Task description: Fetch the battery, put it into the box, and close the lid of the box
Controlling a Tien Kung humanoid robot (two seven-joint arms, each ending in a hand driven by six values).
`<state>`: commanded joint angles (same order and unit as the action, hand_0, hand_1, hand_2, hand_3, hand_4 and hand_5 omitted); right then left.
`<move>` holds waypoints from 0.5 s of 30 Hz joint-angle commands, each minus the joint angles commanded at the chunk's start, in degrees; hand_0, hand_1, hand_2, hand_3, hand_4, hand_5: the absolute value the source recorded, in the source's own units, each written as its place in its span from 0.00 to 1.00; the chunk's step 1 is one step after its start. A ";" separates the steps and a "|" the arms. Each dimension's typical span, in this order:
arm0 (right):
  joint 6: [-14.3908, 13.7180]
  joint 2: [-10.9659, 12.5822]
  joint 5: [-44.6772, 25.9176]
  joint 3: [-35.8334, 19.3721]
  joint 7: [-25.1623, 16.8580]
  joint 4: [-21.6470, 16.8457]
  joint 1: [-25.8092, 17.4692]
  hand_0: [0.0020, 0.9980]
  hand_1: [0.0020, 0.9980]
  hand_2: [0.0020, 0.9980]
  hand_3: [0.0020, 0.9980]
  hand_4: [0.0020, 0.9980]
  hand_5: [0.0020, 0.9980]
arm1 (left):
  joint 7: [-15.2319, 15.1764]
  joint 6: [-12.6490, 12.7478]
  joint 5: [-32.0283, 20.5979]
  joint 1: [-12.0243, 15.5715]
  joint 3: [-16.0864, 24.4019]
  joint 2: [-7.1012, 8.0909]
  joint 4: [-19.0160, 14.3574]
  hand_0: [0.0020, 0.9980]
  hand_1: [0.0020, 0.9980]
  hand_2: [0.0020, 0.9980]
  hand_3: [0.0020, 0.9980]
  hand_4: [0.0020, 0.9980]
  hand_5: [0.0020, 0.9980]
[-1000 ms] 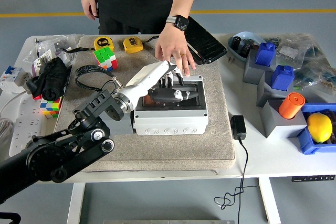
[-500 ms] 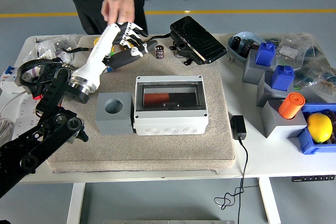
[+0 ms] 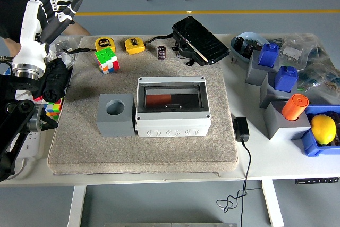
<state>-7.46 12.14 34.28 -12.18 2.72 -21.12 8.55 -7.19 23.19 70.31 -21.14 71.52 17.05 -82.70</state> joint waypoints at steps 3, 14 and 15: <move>0.03 0.02 0.09 0.11 0.03 -0.02 0.26 0.60 0.58 0.57 0.52 0.92 0.44 | 0.14 -0.16 0.27 0.08 0.46 -0.17 -0.19 0.31 0.51 0.49 0.53 1.00 0.59; 0.23 0.13 0.13 0.39 0.48 0.22 0.43 0.60 0.59 0.57 0.52 0.92 0.44 | 0.42 -0.49 1.36 0.30 0.64 0.00 -0.74 0.32 0.52 0.49 0.53 0.97 0.54; 0.25 0.11 0.13 0.44 0.50 0.22 0.42 0.60 0.59 0.57 0.52 0.92 0.44 | 0.48 -0.51 1.59 0.36 0.77 0.06 -0.80 0.32 0.52 0.49 0.53 0.97 0.54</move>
<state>-7.21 12.25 34.41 -11.74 3.22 -20.90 8.96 -6.71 22.68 71.90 -20.79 72.29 17.11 -83.50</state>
